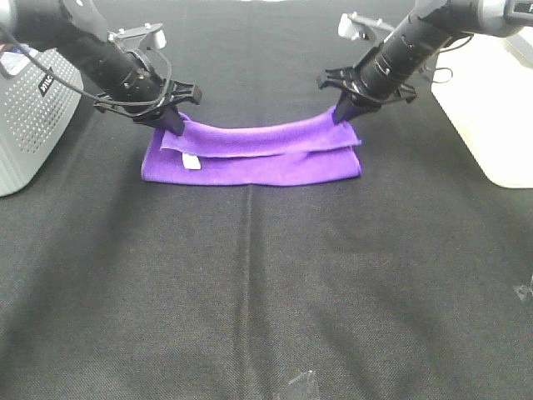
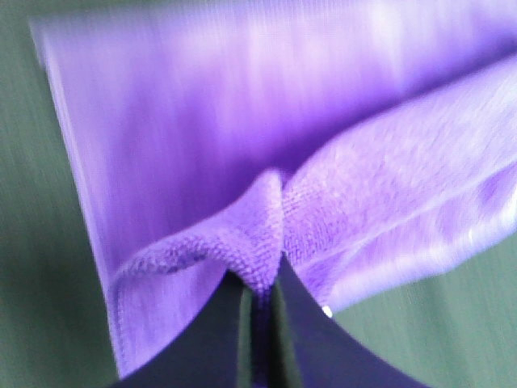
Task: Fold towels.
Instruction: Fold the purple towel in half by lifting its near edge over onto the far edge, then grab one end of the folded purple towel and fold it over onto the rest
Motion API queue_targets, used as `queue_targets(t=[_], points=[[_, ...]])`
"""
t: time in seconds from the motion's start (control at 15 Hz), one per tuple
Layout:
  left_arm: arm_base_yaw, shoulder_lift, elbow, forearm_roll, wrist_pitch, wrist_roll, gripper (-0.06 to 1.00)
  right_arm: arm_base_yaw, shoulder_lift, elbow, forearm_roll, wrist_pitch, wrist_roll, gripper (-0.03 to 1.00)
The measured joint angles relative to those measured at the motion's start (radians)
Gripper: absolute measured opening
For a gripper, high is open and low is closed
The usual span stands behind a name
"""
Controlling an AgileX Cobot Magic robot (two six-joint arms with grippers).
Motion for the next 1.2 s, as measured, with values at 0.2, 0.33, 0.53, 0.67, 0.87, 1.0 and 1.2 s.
queue_targets(t=[0.2,0.33,0.53,0.67,0.87,1.0,1.2], points=[[0.0,0.016,-0.016,0.0,-0.065,0.0,0.0,0.0,0.001,-0.008,-0.001,-0.063,0.0,0.01],[0.001,0.016,-0.017,0.0,-0.104,0.001,0.0,0.0,0.015,-0.008,0.0,-0.083,0.0,0.01],[0.001,0.016,-0.017,0.0,-0.136,0.001,0.0,0.0,0.037,-0.008,0.009,-0.096,0.0,0.02],[0.001,0.025,-0.019,0.001,-0.136,0.001,0.06,0.0,0.038,-0.008,0.012,-0.096,0.0,0.08],[0.001,0.042,-0.019,0.043,-0.135,-0.002,0.46,0.0,0.038,-0.008,-0.012,-0.096,0.003,0.47],[0.001,0.04,-0.03,0.096,-0.126,-0.029,0.76,0.0,0.035,-0.008,-0.088,-0.044,0.003,0.76],[0.007,0.04,-0.104,0.166,0.022,-0.059,0.81,0.0,-0.011,-0.009,-0.139,0.09,0.003,0.81]])
